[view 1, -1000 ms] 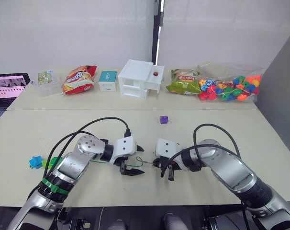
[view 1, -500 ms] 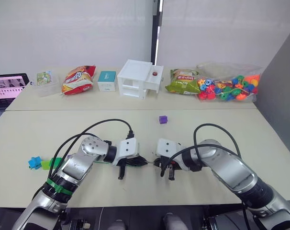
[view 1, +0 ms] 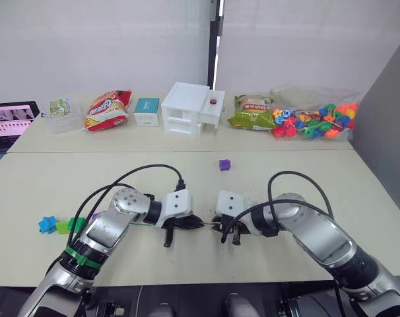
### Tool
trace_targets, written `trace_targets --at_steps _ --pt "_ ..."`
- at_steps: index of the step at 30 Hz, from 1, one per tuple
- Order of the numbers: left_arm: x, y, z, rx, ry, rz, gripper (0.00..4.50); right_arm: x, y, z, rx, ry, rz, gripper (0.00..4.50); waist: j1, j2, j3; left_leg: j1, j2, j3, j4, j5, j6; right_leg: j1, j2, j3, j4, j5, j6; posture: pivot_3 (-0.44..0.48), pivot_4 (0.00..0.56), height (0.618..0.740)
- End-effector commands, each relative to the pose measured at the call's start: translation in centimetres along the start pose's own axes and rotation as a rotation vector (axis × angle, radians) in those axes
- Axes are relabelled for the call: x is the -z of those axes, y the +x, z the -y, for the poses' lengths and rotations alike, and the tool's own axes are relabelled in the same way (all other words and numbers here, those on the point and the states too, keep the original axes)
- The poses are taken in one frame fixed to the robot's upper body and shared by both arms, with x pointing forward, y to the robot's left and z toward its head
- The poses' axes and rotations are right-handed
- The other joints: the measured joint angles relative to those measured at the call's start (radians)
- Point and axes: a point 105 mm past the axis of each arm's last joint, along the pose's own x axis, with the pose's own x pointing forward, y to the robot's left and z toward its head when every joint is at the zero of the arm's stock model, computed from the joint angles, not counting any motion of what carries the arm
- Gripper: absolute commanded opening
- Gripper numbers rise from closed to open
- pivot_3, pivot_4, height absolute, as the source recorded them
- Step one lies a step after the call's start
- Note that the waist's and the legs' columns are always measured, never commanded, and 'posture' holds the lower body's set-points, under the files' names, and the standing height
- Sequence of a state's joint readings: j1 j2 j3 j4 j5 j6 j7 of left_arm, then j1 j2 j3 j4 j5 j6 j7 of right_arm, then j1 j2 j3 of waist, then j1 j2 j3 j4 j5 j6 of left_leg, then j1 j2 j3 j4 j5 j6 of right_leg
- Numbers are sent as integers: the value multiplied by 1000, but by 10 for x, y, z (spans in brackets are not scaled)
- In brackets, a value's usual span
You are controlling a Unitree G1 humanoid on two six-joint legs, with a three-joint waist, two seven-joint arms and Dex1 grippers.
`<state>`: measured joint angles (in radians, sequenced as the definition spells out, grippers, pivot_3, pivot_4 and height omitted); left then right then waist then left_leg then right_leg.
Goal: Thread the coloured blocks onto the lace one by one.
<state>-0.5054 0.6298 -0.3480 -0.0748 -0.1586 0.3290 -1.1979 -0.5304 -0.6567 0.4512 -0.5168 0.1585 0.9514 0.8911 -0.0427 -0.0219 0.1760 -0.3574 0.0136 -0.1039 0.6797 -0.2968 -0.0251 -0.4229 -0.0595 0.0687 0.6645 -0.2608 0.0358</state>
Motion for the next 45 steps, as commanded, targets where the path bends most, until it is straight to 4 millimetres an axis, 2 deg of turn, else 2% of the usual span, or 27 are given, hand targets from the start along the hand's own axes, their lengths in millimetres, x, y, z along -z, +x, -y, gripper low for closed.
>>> trace_targets --at_steps 1,2,4,6,9,12,17,23,26,29,35,36,43,45 --pt "-7 -13 -3 -26 36 -1 0 -11 -16 4 72 60 81 2402 1 0 0 0 0 0 0 0 0 0 0 0 0 0 0 0 150 740" --pt "-5 -16 -3 -32 32 -9 0 -12 -20 7 118 114 120 2875 1 0 0 0 0 0 0 0 0 0 0 0 0 0 0 0 150 740" --pt "-1 -21 -3 -43 20 -26 0 -9 -27 18 231 218 167 3445 -1 0 0 0 0 0 0 0 0 0 0 0 0 0 0 0 150 740" --pt "1 -25 -3 -58 6 -37 0 -6 -25 25 317 292 203 4101 -1 0 0 0 0 0 0 0 0 0 0 0 0 0 0 0 150 740" --pt "4 -30 -1 -73 -11 -49 0 -4 -17 36 428 360 242 4101 -3 1 0 1 0 0 -1 0 0 0 0 0 0 0 0 0 150 740" --pt "7 -38 0 -99 -30 -61 0 6 -11 72 693 438 259 4101 -6 0 0 1 0 0 -1 0 0 0 0 0 0 0 0 0 150 740" --pt "8 -43 1 -123 -38 -72 0 -4 -4 105 885 464 355 4101 -5 1 0 1 0 1 -2 0 -1 -1 0 1 1 0 0 0 150 740" --pt "4 -48 2 -155 -46 -72 0 -10 23 132 967 495 410 4101 -10 1 0 1 0 1 -3 0 -1 -1 0 1 1 0 0 0 150 740" --pt "2 -49 2 -164 -47 -71 0 -5 34 144 1008 527 389 4101 -19 1 0 1 0 0 -3 0 -1 -2 0 1 1 0 0 0 150 740" --pt "1 -49 2 -171 -49 -70 0 -2 46 149 1008 536 374 4101 -28 1 0 1 0 0 -3 1 -1 -2 0 1 1 0 0 0 150 740" --pt "0 -50 4 -174 -56 -70 0 -5 56 157 1010 589 427 4101 -38 1 0 1 0 0 -4 1 -1 -2 0 1 1 0 0 0 150 740" --pt "0 -50 4 -175 -57 -70 0 -7 58 157 1004 592 436 3568 -43 1 0 1 0 0 -4 1 -1 -2 0 1 1 0 0 0 150 740" --pt "2 -50 5 -169 -63 -68 0 -20 57 152 962 566 524 1248 -56 1 0 1 1 0 -5 1 -1 -2 0 1 1 0 0 0 150 740" --pt "3 -50 6 -166 -64 -68 0 -22 55 151 959 561 545 1162 -55 2 0 1 0 0 -5 1 -1 -2 0 1 1 0 0 0 150 740"
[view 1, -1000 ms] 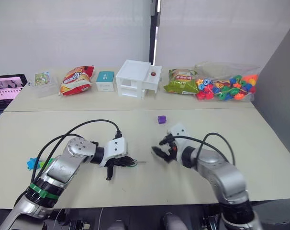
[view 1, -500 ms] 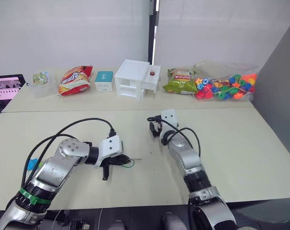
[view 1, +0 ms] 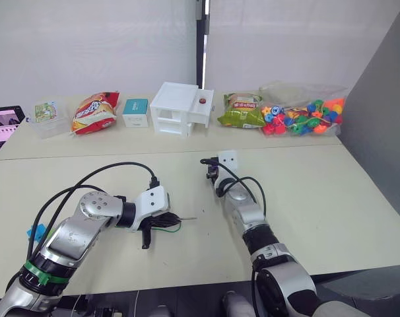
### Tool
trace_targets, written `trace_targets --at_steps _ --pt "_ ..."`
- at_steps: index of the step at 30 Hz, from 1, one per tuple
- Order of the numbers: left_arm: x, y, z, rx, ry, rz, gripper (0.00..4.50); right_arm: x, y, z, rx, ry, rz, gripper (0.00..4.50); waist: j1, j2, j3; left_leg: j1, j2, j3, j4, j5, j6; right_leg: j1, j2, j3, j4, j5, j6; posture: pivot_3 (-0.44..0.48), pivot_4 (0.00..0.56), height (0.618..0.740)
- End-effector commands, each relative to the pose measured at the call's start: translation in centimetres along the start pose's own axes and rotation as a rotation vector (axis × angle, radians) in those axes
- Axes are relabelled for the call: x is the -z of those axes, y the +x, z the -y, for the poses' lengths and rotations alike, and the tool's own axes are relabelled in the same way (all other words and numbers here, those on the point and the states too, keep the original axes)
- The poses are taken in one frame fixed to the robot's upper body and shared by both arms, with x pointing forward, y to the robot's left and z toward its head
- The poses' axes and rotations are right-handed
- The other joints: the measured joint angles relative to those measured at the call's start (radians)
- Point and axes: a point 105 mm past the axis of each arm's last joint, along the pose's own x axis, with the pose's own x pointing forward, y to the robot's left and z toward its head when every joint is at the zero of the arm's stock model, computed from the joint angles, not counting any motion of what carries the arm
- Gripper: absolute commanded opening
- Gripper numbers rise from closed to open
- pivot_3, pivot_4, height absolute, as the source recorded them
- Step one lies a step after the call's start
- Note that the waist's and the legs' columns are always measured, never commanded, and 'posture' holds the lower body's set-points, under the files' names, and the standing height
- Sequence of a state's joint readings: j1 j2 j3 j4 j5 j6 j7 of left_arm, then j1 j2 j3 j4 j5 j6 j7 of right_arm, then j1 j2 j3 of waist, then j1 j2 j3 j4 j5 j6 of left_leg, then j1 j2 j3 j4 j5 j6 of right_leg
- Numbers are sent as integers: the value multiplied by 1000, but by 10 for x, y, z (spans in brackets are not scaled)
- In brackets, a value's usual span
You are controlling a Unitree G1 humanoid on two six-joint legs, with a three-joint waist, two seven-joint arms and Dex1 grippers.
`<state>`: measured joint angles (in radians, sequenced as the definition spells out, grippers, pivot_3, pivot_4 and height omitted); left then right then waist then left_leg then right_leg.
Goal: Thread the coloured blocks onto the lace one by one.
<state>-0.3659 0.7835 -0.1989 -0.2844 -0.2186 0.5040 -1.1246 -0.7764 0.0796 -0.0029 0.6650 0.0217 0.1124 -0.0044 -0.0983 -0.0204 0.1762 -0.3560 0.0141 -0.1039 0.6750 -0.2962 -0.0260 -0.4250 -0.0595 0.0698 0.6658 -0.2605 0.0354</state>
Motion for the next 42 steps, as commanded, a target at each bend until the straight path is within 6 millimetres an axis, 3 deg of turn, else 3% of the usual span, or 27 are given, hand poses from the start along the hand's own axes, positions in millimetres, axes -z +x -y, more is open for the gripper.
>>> trace_targets --at_steps 1,5,12,15,17,23,28,30,33,36,39,42 --pt "-5 -5 0 -11 27 16 0 -25 -3 -4 -24 13 109 1162 0 0 0 0 0 0 0 0 0 0 0 0 0 0 0 0 150 740" --pt "0 -4 0 -4 23 14 0 -28 -25 2 -24 -13 130 1162 4 0 0 0 0 0 0 0 0 0 0 0 0 0 0 0 150 740" --pt "8 -3 0 10 22 17 0 -28 -127 -6 -121 -129 59 1162 25 1 0 -4 0 0 1 0 0 -2 -1 0 -1 0 0 0 150 740" --pt "9 -3 1 19 24 19 0 -25 -152 -17 -175 -163 2 1162 26 1 0 -2 0 0 1 0 0 -2 0 0 -1 0 0 0 150 740" --pt "9 -2 0 28 26 19 0 -12 -165 -24 -211 -180 -74 1162 29 1 0 0 0 0 0 0 0 1 1 0 -1 0 0 0 150 740" --pt "7 2 -1 51 34 20 0 39 -168 -17 -165 -157 -292 1162 33 0 -1 1 0 1 2 0 0 3 0 0 -3 -1 1 0 150 740" --pt "3 1 -2 57 40 17 0 43 -169 -21 -158 -108 -309 1162 32 0 -1 2 0 0 1 0 0 4 1 0 -2 -1 1 0 150 740" --pt "2 1 -2 58 42 17 0 31 -170 -21 -172 -79 -257 2206 32 0 -1 2 0 0 1 0 0 4 0 0 -2 -1 1 0 150 740" --pt "-4 3 -3 60 46 21 0 1 -172 -21 -231 -99 -139 3234 32 0 -1 1 0 0 1 0 0 3 0 0 -2 -1 1 0 150 740" --pt "-8 4 -4 58 47 26 0 -17 -178 -24 -335 -162 -90 4275 33 0 -1 1 0 0 1 0 0 3 0 -1 -2 -1 1 0 150 740" --pt "-11 5 -6 51 47 32 0 -29 -182 -27 -486 -233 -71 4459 32 0 -1 1 0 0 1 0 0 4 1 -1 -2 -1 1 0 150 740" --pt "-15 7 -7 50 48 39 0 -39 -191 -35 -791 -310 -97 4459 32 0 0 1 0 0 2 0 0 4 0 -1 -3 -1 1 0 150 740"
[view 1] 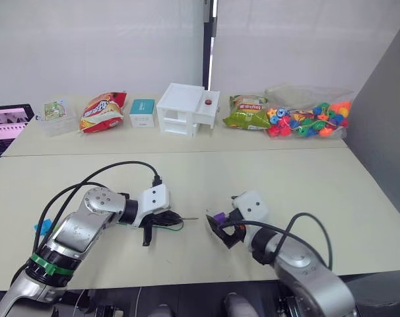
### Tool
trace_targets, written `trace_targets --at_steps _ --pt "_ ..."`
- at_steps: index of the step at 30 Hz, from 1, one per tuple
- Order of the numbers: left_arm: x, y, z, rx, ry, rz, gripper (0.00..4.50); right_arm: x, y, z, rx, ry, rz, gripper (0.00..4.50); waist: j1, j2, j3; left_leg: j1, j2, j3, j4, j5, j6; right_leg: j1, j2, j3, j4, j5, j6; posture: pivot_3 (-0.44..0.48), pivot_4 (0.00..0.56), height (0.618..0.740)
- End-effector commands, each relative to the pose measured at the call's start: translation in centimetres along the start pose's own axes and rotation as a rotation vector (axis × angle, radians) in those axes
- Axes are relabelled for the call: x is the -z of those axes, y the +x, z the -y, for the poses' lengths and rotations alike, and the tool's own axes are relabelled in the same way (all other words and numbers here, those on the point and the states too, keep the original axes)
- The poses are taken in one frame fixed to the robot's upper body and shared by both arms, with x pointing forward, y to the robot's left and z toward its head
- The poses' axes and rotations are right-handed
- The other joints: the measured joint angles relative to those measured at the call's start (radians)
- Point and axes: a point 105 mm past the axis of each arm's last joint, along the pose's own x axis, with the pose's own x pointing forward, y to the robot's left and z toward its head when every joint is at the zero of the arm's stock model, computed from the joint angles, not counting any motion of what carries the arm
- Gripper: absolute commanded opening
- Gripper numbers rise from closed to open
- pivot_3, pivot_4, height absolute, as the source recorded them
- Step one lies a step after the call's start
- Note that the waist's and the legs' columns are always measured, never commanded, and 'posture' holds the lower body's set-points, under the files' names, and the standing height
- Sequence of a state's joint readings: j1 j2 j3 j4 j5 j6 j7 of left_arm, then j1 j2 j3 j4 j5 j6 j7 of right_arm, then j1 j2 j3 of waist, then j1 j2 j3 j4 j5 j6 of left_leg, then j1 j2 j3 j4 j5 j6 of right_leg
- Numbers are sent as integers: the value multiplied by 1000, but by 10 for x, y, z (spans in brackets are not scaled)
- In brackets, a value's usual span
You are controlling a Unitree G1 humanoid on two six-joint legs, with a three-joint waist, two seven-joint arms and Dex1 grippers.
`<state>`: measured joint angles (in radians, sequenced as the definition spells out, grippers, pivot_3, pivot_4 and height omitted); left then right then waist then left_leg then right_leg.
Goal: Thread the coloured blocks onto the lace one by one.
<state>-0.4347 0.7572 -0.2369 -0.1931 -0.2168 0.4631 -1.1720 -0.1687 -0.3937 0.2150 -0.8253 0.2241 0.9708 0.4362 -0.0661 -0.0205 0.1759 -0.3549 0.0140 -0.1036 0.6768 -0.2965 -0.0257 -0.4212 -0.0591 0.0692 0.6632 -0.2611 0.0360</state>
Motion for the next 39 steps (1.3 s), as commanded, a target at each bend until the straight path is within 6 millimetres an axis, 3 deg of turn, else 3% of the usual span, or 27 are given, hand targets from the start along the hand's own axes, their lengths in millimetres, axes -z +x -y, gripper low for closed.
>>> trace_targets --at_steps 1,4,10,17,33,39 --pt "-13 1 -1 0 40 23 0 -15 -10 -11 -332 -97 7 4459 0 0 0 0 0 0 0 0 0 0 0 0 0 0 0 0 150 740" --pt "-14 3 0 2 42 26 0 -7 -12 -2 -498 -166 -84 4459 3 -1 0 0 0 -1 -1 0 0 1 1 0 0 0 0 0 150 740" --pt "-16 6 12 17 37 37 0 -1 10 36 -732 -459 -207 4459 -3 0 1 0 1 2 1 0 1 1 0 0 -3 0 0 0 150 740" --pt "-15 7 23 9 -2 40 0 14 18 46 -939 -658 -204 4459 2 0 1 -4 0 1 2 -1 2 -3 -2 0 -1 0 1 0 150 740" --pt "-4 5 31 -7 -14 23 0 33 42 48 -987 -696 -220 4459 4 0 1 -2 0 1 2 -1 1 -2 -1 0 1 1 0 0 150 740" --pt "-3 4 33 -9 -14 7 0 41 47 52 -956 -648 -227 2618 3 0 1 -1 0 1 2 -1 1 -2 -1 0 1 1 0 0 150 740"
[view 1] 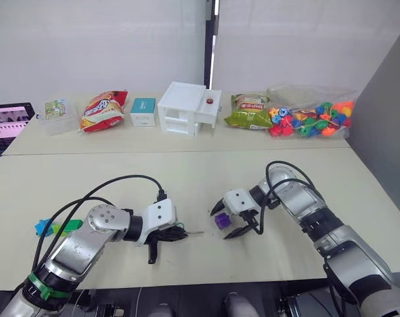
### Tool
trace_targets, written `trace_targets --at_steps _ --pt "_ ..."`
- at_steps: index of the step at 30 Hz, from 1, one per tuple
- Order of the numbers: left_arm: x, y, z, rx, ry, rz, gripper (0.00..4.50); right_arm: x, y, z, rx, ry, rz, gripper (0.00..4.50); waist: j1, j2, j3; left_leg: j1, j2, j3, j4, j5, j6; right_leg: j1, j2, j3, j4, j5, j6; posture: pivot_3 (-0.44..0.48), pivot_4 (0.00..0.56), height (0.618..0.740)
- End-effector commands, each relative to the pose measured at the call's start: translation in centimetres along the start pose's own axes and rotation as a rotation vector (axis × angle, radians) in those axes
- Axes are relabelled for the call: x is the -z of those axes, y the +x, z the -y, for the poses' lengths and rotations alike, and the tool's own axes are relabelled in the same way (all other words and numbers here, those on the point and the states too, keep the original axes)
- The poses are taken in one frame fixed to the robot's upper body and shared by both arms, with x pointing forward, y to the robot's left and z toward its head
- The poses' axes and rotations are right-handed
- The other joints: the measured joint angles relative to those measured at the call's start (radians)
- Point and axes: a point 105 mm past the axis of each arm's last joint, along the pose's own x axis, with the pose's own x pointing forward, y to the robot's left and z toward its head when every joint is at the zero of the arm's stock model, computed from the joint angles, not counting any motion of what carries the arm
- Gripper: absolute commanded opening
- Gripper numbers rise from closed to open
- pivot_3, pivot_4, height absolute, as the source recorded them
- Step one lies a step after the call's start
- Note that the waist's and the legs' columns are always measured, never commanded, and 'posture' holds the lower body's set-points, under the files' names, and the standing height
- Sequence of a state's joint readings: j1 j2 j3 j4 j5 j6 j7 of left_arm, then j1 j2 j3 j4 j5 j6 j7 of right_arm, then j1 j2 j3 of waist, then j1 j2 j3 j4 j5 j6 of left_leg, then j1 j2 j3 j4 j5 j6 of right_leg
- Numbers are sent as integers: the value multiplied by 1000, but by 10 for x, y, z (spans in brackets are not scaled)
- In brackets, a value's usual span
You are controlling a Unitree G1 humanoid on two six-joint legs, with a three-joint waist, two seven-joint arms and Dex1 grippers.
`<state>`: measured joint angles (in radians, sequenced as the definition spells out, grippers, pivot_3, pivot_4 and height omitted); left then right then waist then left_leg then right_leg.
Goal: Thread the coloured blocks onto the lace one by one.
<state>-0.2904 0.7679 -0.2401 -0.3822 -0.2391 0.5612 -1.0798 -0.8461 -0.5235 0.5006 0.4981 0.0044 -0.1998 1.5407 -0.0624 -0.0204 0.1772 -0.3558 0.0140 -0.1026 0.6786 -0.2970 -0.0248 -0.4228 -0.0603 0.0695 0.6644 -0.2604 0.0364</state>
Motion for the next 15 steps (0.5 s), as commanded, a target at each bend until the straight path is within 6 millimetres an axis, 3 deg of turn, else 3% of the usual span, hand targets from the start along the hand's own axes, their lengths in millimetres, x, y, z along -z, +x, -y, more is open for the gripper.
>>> trace_targets --at_steps 1,4,10,15 --pt "-8 -4 0 -11 39 13 0 3 -2 4 37 11 7 2286 -2 0 0 0 0 0 0 0 0 0 0 0 0 0 0 0 150 740" --pt "-11 -3 -1 -10 33 12 0 6 -1 3 78 43 26 1371 -3 0 0 1 0 0 0 0 0 1 0 0 0 0 0 0 150 740" --pt "-16 4 -13 -64 12 -15 0 -2 3 -10 153 149 46 1373 1 0 0 1 0 0 0 0 0 1 0 0 1 0 0 0 150 740" --pt "-16 9 -9 -44 6 -42 0 -25 13 -24 220 260 93 1373 2 0 0 1 0 -1 0 0 0 0 0 0 1 0 0 0 150 740"
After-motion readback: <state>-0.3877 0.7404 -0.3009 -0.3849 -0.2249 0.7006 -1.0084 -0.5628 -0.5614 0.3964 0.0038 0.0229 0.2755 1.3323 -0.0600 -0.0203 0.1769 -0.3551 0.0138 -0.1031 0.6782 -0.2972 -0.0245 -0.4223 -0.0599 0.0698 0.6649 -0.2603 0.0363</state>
